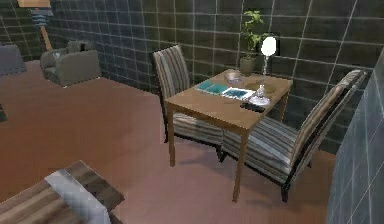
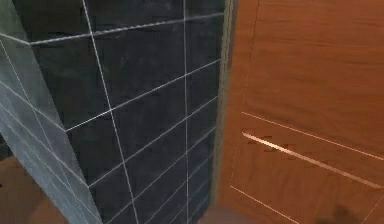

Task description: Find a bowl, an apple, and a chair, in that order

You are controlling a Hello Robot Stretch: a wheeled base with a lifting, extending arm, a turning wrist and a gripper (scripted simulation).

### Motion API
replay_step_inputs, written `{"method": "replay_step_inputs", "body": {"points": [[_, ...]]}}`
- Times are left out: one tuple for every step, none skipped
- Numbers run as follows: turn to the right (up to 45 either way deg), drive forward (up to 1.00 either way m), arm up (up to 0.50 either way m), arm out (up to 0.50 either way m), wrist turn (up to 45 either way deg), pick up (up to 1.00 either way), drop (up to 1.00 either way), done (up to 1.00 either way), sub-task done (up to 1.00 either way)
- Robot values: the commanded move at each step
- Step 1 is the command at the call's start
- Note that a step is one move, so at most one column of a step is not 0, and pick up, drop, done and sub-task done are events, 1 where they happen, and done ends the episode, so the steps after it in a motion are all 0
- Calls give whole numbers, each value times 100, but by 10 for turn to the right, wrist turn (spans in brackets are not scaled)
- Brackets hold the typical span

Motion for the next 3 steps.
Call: {"method": "replay_step_inputs", "body": {"points": [[0,40,0,0,0,0,0,0,0],[360,0,0,0,0,0,0,0,0],[0,15,0,0,0,0,0,0,0]]}}
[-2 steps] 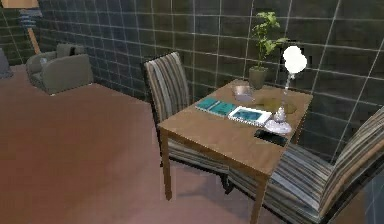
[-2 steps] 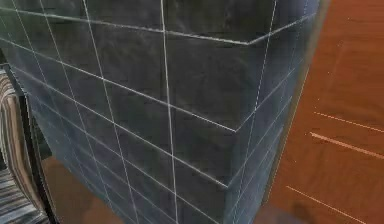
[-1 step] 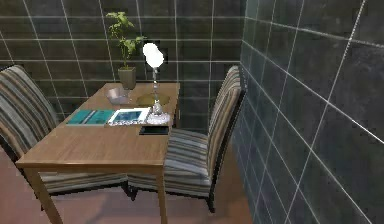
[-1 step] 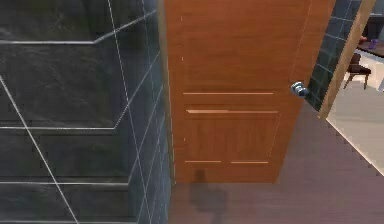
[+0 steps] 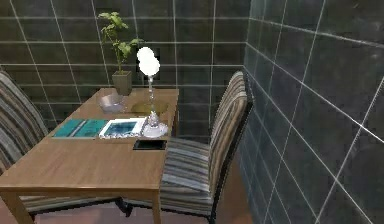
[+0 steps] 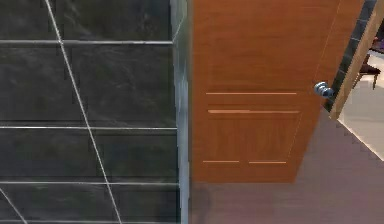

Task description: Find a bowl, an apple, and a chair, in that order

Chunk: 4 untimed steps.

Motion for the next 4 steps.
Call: {"method": "replay_step_inputs", "body": {"points": [[-300,0,0,0,0,0,0,0,0],[0,50,0,0,0,0,0,0,0],[-450,0,0,0,0,0,0,0,0],[-180,0,0,0,0,0,0,0,0]]}}
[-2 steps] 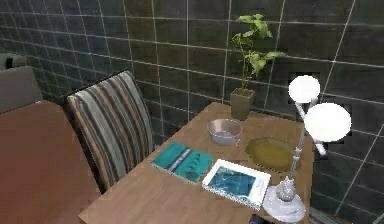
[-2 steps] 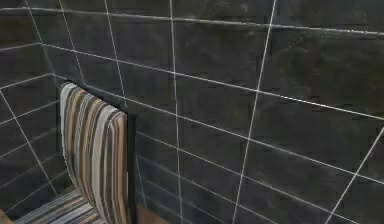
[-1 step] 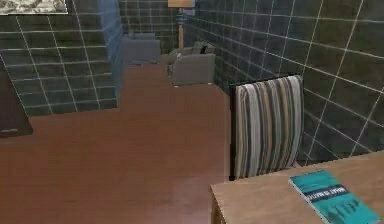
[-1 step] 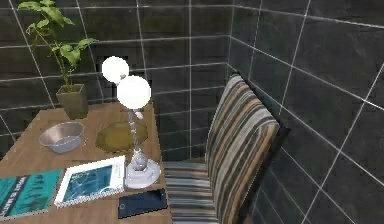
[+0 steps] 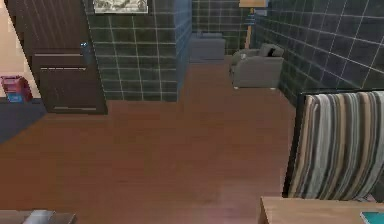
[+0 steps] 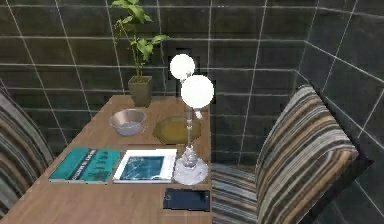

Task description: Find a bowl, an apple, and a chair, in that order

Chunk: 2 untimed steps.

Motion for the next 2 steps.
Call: {"method": "replay_step_inputs", "body": {"points": [[0,75,0,0,0,0,0,0,0],[450,0,0,0,0,0,0,0,0]]}}
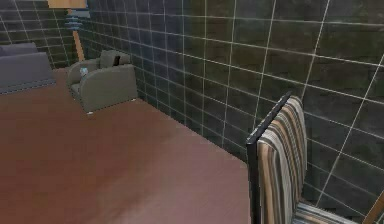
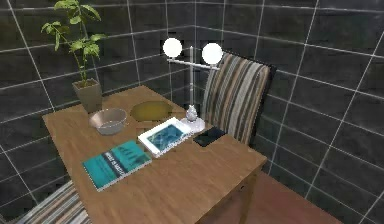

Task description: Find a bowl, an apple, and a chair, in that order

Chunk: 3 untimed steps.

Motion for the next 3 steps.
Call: {"method": "replay_step_inputs", "body": {"points": [[60,0,0,0,0,0,0,0,0],[0,20,0,0,0,0,0,0,0],[450,0,0,0,0,0,0,0,0]]}}
